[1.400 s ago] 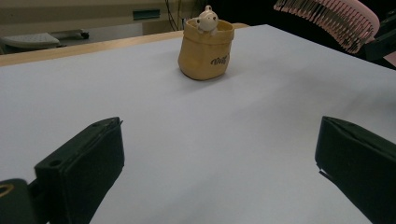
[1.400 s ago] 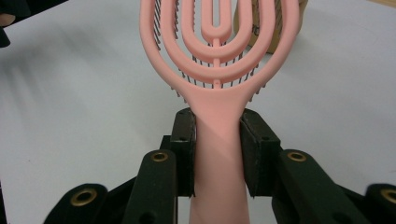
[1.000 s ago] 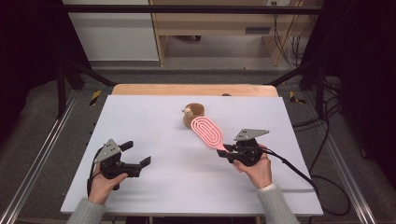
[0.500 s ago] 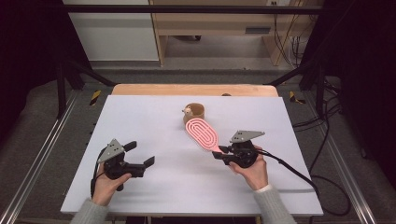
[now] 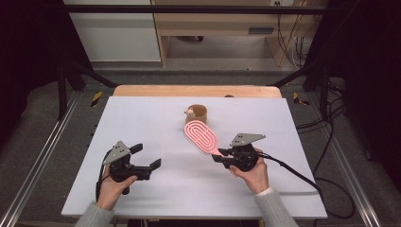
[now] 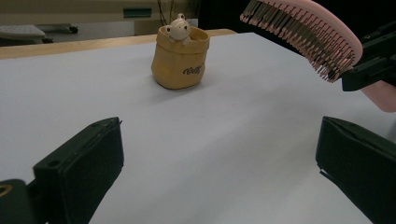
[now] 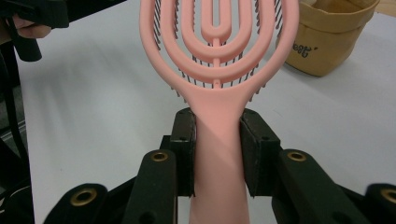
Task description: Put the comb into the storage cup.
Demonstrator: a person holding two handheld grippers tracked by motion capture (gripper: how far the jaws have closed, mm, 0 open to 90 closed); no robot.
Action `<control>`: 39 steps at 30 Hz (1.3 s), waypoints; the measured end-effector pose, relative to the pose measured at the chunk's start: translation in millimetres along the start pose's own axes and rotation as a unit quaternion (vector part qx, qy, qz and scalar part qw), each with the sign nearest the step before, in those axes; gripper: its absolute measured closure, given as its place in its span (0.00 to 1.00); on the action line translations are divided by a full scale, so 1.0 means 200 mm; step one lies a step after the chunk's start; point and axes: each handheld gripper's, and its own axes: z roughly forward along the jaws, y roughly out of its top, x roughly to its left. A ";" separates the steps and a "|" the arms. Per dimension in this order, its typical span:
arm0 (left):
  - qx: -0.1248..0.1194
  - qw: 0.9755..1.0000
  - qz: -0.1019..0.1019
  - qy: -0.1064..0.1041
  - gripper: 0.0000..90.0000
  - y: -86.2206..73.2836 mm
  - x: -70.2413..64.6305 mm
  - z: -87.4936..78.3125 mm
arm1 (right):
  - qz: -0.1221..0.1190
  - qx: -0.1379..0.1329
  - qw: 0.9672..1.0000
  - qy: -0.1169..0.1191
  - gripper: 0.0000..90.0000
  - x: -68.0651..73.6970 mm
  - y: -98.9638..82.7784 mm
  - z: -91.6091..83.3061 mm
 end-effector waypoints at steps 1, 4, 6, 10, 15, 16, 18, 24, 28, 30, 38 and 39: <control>0.001 1.000 0.000 0.000 0.01 0.00 0.00 0.00 | 0.000 -0.001 1.000 0.001 0.77 0.00 0.00 0.00; 0.002 1.000 -0.003 -0.001 0.01 0.01 -0.01 0.01 | 0.000 -0.004 1.000 0.003 0.77 0.00 0.00 -0.01; 0.001 1.000 -0.005 0.000 0.01 0.01 -0.02 0.02 | -0.001 -0.006 1.000 0.002 0.77 0.00 0.00 -0.01; 0.001 1.000 -0.007 -0.001 0.01 0.03 -0.02 0.02 | -0.004 -0.008 1.000 0.003 0.77 0.00 0.00 -0.01; -0.004 1.000 -0.009 -0.004 0.01 0.06 -0.03 0.02 | -0.004 -0.012 1.000 0.001 0.77 0.01 0.00 -0.01; -0.004 1.000 -0.009 -0.004 0.01 0.06 -0.04 0.02 | -0.005 -0.012 1.000 0.002 0.77 0.01 0.00 -0.01; -0.005 1.000 -0.011 -0.004 0.01 0.07 -0.04 0.03 | -0.005 -0.014 1.000 0.001 0.77 0.01 0.00 -0.01; -0.004 1.000 -0.016 -0.012 0.01 0.08 -0.06 0.05 | -0.006 -0.016 1.000 0.001 0.77 0.01 0.00 -0.01; -0.003 1.000 -0.017 -0.020 0.00 0.09 -0.08 0.07 | -0.008 -0.015 1.000 0.000 0.77 0.02 -0.01 0.00; -0.006 1.000 -0.020 -0.021 0.00 0.10 -0.08 0.07 | -0.008 -0.016 1.000 0.001 0.77 0.02 0.00 -0.01; -0.011 0.999 -0.022 -0.029 0.00 0.12 -0.11 0.10 | -0.008 -0.019 1.000 0.002 0.77 0.02 0.00 -0.01; -0.011 0.999 -0.023 -0.030 0.00 0.12 -0.11 0.10 | -0.008 -0.019 1.000 0.002 0.77 0.02 0.00 -0.01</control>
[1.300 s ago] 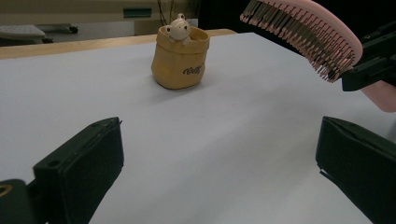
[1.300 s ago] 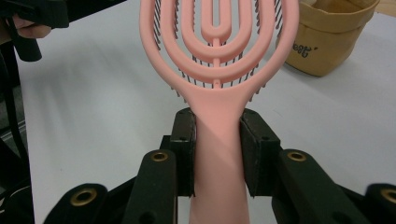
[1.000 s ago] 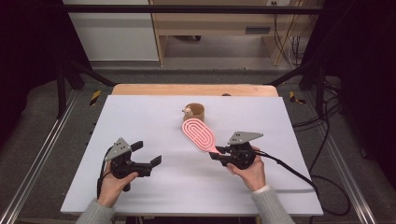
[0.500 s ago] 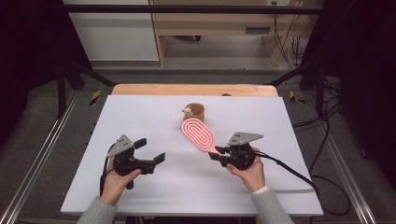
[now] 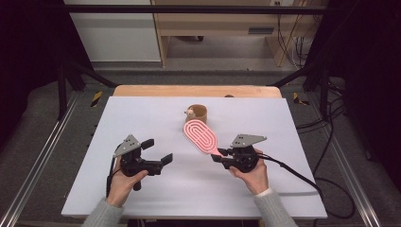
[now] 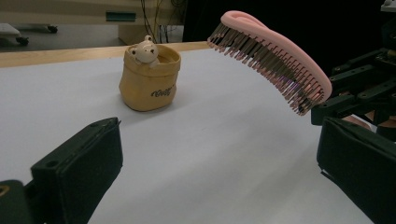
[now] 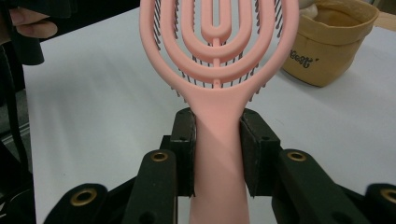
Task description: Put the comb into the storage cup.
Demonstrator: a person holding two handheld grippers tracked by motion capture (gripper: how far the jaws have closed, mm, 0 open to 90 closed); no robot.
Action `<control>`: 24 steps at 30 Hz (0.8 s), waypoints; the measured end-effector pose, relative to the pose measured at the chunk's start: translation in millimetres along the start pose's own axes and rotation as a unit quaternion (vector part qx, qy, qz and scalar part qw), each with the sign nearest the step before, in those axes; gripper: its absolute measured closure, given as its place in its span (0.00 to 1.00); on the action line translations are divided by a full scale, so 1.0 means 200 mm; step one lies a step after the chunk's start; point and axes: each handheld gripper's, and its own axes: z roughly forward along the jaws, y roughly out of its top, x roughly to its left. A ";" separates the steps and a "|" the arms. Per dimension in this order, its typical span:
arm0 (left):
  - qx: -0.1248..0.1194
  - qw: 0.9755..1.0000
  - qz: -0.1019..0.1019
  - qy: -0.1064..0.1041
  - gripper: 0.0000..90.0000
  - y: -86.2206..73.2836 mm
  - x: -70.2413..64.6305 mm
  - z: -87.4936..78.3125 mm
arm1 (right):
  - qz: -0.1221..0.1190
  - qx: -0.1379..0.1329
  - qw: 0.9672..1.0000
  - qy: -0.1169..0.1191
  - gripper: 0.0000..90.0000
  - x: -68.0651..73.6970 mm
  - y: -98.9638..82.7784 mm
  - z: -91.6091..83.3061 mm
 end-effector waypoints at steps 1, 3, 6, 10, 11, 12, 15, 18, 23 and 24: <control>0.000 1.000 0.000 0.000 0.00 0.00 0.00 0.00 | 0.000 -0.001 1.000 0.001 0.77 0.00 0.00 0.00; 0.000 1.000 0.001 -0.003 0.00 0.00 -0.01 0.01 | 0.000 -0.002 1.000 0.001 0.77 0.00 0.00 0.00; 0.000 1.000 0.001 -0.005 0.00 0.01 -0.02 0.02 | -0.001 -0.003 1.000 0.001 0.77 0.00 0.00 0.00; 0.000 1.000 -0.002 -0.010 0.00 0.01 -0.03 0.04 | -0.001 -0.002 1.000 0.002 0.77 0.00 0.00 0.00; 0.000 1.000 -0.002 -0.011 0.00 0.01 -0.03 0.04 | -0.001 -0.002 1.000 0.002 0.77 0.00 0.00 0.00; -0.001 1.000 -0.003 -0.012 0.00 0.02 -0.04 0.04 | -0.001 -0.002 1.000 0.001 0.77 0.00 0.00 0.00; -0.001 1.000 -0.005 -0.017 0.00 0.02 -0.05 0.06 | -0.001 -0.002 1.000 0.002 0.77 0.00 0.00 0.00; -0.002 1.000 -0.006 -0.020 0.00 0.03 -0.06 0.07 | -0.002 -0.001 1.000 0.002 0.77 0.00 0.00 0.00; -0.003 1.000 -0.008 -0.026 0.00 0.03 -0.08 0.09 | -0.003 -0.001 1.000 0.001 0.77 0.00 0.00 0.00; -0.002 1.000 -0.010 -0.027 0.00 0.03 -0.08 0.09 | -0.002 -0.001 1.000 0.001 0.77 0.01 0.00 0.00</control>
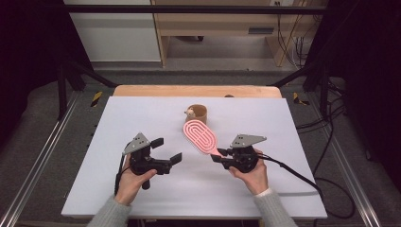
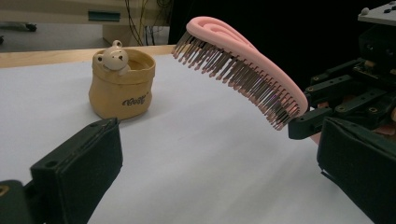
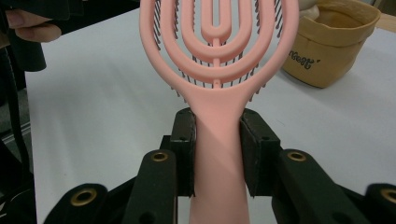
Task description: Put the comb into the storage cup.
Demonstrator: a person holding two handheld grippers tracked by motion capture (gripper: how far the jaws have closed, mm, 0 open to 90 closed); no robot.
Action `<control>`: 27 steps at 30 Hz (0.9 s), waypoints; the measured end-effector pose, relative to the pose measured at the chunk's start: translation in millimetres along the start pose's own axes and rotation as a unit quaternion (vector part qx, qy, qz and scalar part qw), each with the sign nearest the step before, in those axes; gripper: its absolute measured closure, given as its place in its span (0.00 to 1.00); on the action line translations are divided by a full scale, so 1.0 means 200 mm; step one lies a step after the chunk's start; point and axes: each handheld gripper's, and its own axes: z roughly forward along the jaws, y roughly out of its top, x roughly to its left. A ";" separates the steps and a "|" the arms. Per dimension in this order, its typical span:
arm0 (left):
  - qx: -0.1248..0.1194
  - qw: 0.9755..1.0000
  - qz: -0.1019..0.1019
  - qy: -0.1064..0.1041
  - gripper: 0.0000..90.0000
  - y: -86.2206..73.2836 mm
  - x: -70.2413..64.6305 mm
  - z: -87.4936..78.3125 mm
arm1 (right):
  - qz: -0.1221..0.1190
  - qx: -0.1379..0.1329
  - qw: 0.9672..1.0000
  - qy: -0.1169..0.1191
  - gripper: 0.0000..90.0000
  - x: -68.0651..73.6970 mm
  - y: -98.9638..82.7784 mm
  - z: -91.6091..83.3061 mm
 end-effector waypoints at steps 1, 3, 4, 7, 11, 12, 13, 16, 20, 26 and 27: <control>0.000 1.000 -0.001 -0.001 0.00 0.00 0.00 0.00 | 0.000 0.000 1.000 0.000 0.77 0.00 0.00 0.00; -0.001 1.000 -0.002 -0.002 0.00 0.00 -0.01 0.01 | 0.000 -0.001 1.000 0.000 0.77 0.00 0.00 0.00; -0.002 1.000 -0.003 -0.003 0.00 0.00 -0.01 0.01 | 0.000 -0.001 1.000 0.000 0.77 0.00 0.00 0.00; -0.004 1.000 -0.006 -0.005 0.00 0.01 -0.02 0.02 | 0.000 -0.001 1.000 -0.001 0.77 0.00 0.00 0.00; -0.005 1.000 -0.006 -0.008 0.00 0.02 -0.04 0.04 | 0.000 -0.002 1.000 -0.001 0.77 0.00 0.00 0.00; -0.005 1.000 -0.006 -0.009 0.00 0.02 -0.05 0.05 | -0.001 -0.001 1.000 0.000 0.77 0.00 0.00 0.00; -0.005 1.000 -0.006 -0.010 0.00 0.02 -0.05 0.05 | -0.001 -0.002 1.000 -0.001 0.77 0.00 0.00 0.00; -0.004 1.000 -0.008 -0.012 0.00 0.03 -0.07 0.07 | -0.001 -0.002 1.000 -0.001 0.77 0.00 0.00 -0.01; -0.003 1.000 -0.010 -0.013 0.00 0.03 -0.09 0.08 | -0.001 -0.003 1.000 -0.002 0.77 0.00 0.00 -0.01; -0.008 1.000 -0.020 -0.016 0.00 0.04 -0.11 0.11 | -0.001 -0.004 1.000 -0.002 0.77 0.00 0.00 -0.01; -0.008 1.000 -0.020 -0.016 0.00 0.04 -0.11 0.11 | -0.001 -0.004 1.000 -0.002 0.77 0.00 0.00 -0.01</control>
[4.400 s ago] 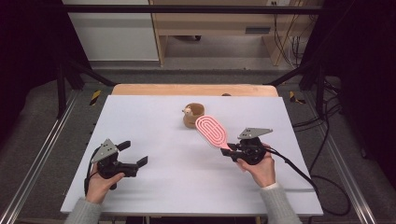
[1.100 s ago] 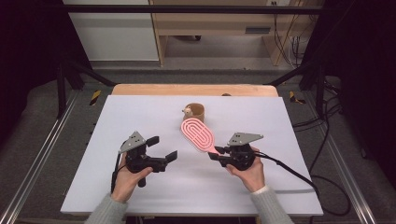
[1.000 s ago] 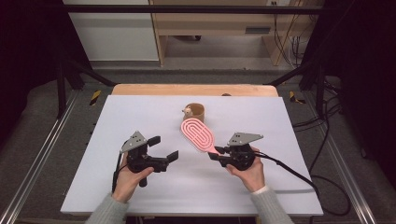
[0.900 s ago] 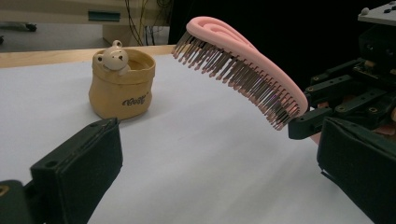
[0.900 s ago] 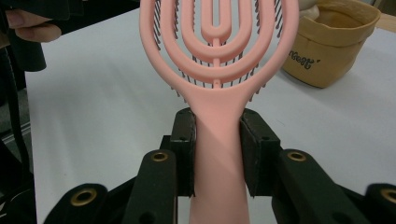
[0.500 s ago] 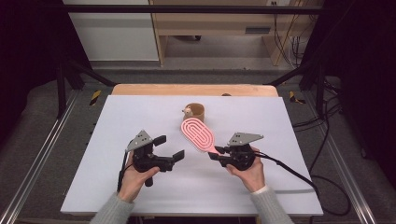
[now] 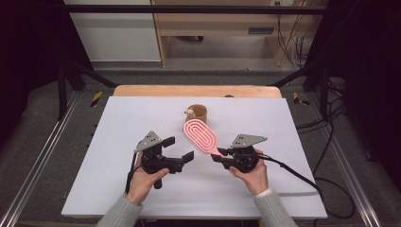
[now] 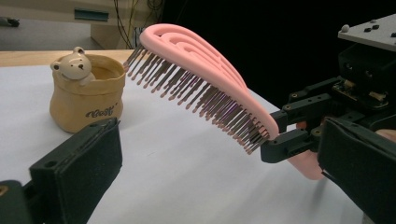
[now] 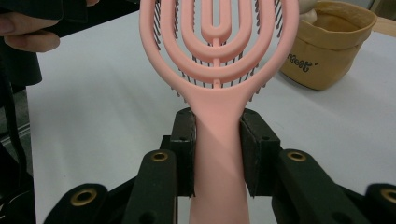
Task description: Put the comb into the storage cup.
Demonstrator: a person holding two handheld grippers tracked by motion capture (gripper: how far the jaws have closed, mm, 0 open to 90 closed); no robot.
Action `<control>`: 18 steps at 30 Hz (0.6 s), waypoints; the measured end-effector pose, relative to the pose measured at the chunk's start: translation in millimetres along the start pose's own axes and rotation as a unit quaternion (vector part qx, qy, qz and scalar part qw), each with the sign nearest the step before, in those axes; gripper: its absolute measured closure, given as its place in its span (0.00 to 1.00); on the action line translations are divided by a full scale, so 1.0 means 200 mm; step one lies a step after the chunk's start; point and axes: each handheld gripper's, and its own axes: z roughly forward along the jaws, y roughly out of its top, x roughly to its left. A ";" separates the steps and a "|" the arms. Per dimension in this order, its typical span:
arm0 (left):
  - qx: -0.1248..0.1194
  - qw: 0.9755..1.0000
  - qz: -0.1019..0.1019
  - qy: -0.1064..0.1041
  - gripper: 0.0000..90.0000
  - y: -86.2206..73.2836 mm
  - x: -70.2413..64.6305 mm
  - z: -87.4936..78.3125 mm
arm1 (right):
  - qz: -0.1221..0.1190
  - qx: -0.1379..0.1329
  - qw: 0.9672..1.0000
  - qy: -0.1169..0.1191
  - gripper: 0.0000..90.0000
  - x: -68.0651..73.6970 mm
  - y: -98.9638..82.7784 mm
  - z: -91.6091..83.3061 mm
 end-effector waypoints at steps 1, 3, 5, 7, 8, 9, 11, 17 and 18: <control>0.001 1.000 -0.001 0.000 0.00 0.00 0.00 0.01 | 0.000 0.000 1.000 0.000 0.77 0.00 0.00 0.00; 0.002 1.000 -0.004 0.002 0.00 0.00 -0.01 0.02 | 0.000 0.000 1.000 0.000 0.77 0.00 0.00 0.00; 0.003 1.000 -0.006 0.005 0.00 0.00 -0.01 0.03 | 0.000 0.000 1.000 0.000 0.77 0.00 0.00 0.00; 0.001 1.000 -0.009 0.005 0.00 0.00 -0.01 0.03 | 0.000 0.000 1.000 0.000 0.77 0.00 0.00 0.00; 0.000 1.000 -0.010 0.006 0.00 0.00 -0.01 0.04 | -0.001 0.000 1.000 0.000 0.77 0.00 0.00 0.00; 0.001 1.000 -0.009 0.006 0.00 0.00 -0.02 0.04 | -0.001 0.000 1.000 0.000 0.77 0.00 0.00 0.00; -0.001 1.000 -0.011 0.008 0.00 0.01 -0.02 0.05 | -0.001 -0.001 1.000 0.000 0.77 0.00 0.00 0.00; -0.007 1.000 -0.020 0.012 0.00 0.03 -0.03 0.08 | -0.003 -0.001 1.000 0.001 0.77 0.00 0.00 0.00; -0.008 1.000 -0.022 0.013 0.00 0.03 -0.04 0.09 | -0.003 -0.001 1.000 0.001 0.77 0.00 0.00 0.00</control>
